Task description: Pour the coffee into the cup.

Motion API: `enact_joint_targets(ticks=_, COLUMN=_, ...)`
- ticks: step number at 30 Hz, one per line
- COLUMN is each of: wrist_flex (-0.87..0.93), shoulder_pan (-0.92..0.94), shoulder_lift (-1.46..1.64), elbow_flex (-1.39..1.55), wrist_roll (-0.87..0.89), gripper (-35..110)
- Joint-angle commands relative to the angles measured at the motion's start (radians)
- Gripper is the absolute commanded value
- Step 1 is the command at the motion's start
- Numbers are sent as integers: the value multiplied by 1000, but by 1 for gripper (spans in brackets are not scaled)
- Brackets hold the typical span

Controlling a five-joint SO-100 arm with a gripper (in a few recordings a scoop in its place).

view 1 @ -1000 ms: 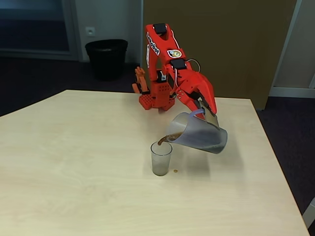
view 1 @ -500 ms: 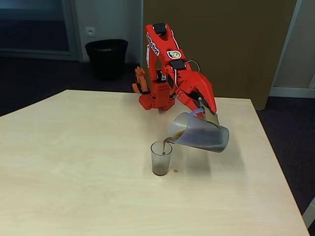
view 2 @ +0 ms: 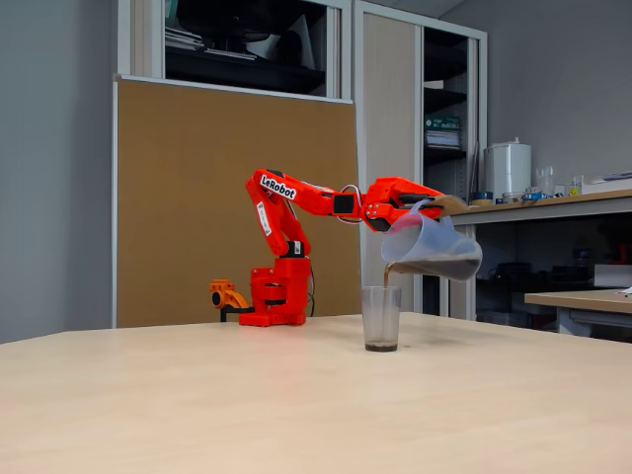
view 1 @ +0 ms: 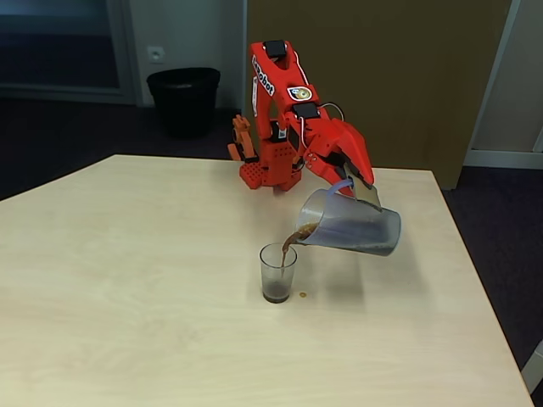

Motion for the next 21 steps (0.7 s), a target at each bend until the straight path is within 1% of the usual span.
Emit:
enact_joint_targets(ticks=1, wrist_flex=-51, shoulder_pan=3, shoulder_lift=51, elbow_flex=9, wrist_roll=29, gripper=0)
enact_joint_targets(ticks=21, wrist_flex=-92, shoulder_pan=14, shoulder_lift=60, elbow_flex=31, wrist_roll=80, gripper=0)
